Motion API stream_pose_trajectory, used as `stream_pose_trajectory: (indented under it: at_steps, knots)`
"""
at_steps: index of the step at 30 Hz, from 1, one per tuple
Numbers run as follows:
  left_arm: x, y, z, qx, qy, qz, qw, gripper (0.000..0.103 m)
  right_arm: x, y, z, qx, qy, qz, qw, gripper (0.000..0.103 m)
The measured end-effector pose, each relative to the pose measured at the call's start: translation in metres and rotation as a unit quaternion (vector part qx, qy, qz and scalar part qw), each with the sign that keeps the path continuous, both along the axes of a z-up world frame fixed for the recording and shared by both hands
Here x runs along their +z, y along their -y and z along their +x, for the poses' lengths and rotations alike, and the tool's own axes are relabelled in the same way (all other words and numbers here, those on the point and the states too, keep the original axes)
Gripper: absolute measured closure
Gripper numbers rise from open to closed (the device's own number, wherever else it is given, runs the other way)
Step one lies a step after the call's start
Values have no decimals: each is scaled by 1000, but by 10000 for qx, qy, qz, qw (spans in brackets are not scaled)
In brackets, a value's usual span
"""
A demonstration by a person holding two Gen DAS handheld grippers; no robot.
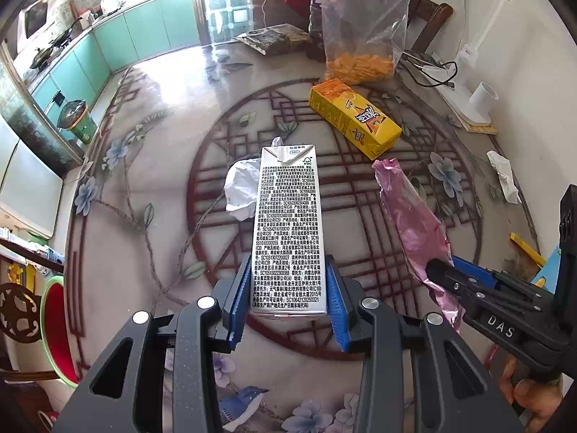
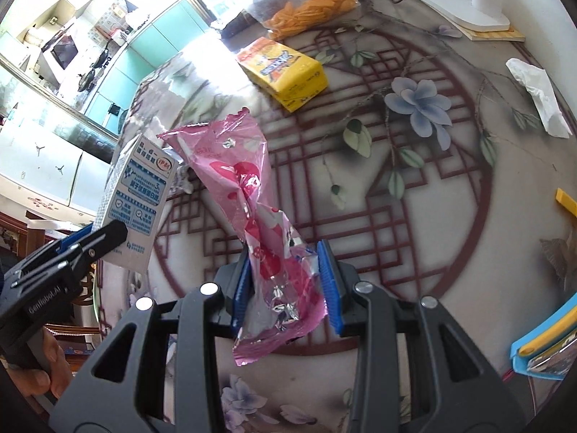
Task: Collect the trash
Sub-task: 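Carry the milk carton with the left tool to the bucket while the right tool carries the pink wrapper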
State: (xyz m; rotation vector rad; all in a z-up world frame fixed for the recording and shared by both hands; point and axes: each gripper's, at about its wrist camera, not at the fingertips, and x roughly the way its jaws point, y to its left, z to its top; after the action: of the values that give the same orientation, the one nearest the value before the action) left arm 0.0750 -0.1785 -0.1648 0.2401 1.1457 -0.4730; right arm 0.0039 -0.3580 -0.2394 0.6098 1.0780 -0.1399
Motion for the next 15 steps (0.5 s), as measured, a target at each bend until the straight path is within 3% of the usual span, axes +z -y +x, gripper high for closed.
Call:
stream_pose_trajectory:
  at_steps: [15]
  knots:
    - [3,-56,-18,432,73,-22,9990,67,26,-45,3,404,254,-89,9988,69]
